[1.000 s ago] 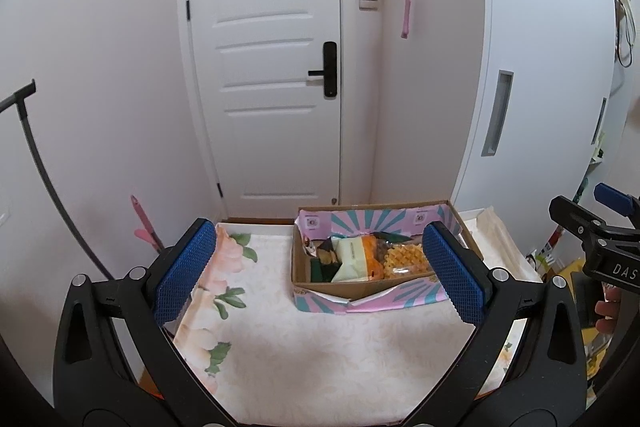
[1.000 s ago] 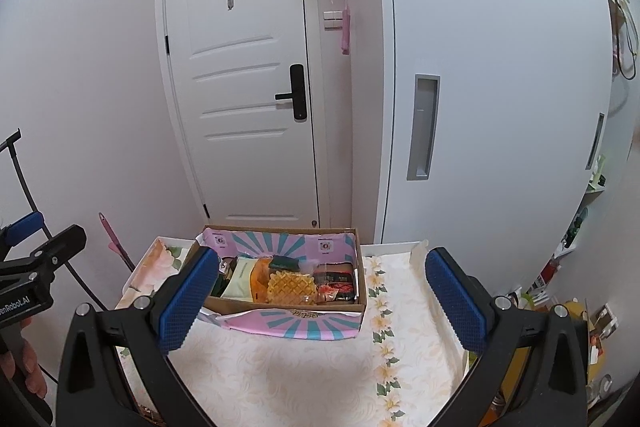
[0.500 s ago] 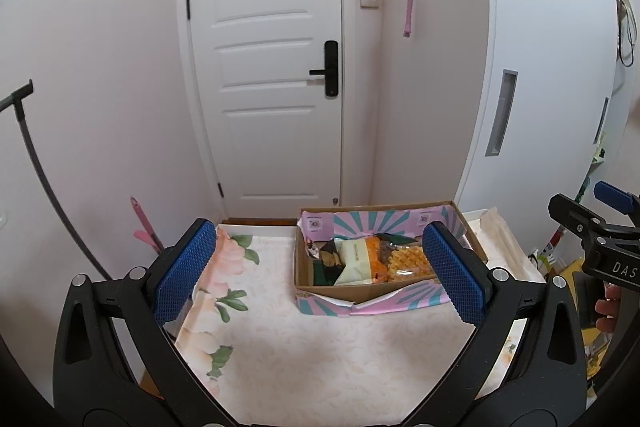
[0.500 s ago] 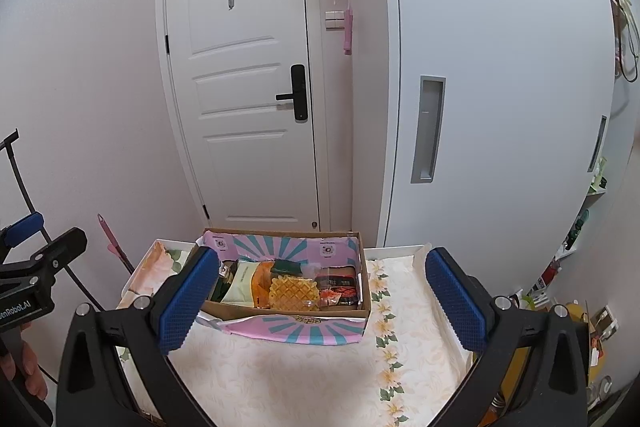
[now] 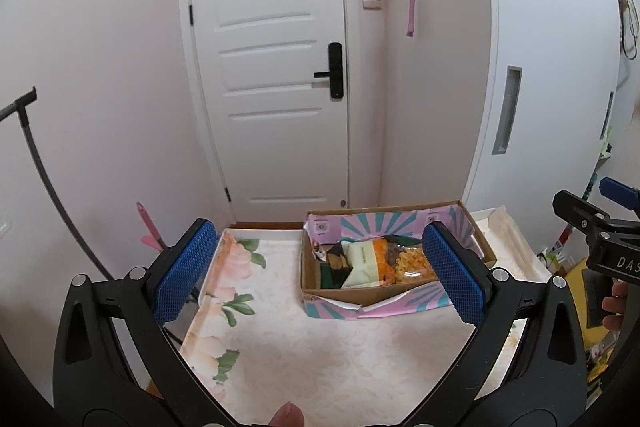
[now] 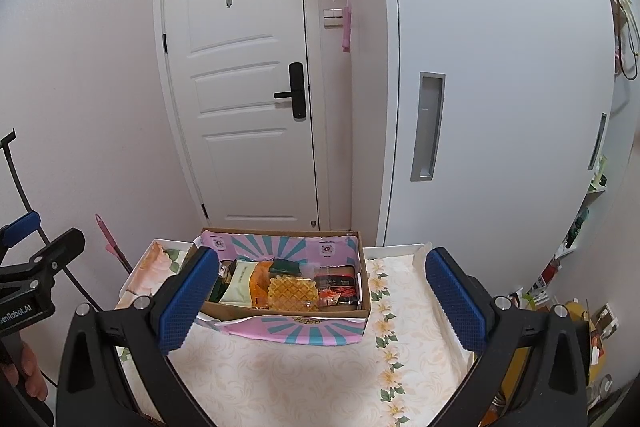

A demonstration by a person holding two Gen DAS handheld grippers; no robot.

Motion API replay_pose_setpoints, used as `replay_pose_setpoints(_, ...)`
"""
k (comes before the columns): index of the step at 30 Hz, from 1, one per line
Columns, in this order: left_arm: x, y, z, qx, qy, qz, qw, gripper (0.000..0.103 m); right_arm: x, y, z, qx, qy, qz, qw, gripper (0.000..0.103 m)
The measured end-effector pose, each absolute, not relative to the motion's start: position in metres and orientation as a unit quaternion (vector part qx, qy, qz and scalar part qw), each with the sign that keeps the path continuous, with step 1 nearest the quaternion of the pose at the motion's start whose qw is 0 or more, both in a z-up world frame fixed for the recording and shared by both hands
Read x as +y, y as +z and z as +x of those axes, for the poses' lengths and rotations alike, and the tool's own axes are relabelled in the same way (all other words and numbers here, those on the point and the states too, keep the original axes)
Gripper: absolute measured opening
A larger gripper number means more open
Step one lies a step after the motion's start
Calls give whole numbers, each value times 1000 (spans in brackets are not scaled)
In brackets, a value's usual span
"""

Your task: Organize snacks

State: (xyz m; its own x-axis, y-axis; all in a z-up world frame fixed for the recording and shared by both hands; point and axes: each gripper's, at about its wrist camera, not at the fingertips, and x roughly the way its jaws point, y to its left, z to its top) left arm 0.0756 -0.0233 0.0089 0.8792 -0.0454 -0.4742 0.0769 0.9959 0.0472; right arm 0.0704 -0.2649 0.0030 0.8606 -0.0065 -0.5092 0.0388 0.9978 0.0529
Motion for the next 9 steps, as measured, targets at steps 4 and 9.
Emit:
replay_pose_setpoints(4,-22,4,78,245,-41,28,968,103,-265,0,73,267,-13,31,963,103)
replay_pose_setpoints(9,-21,-4,85,254,-41,29,966,103,-267,-8,80,276,-17,35,960,103)
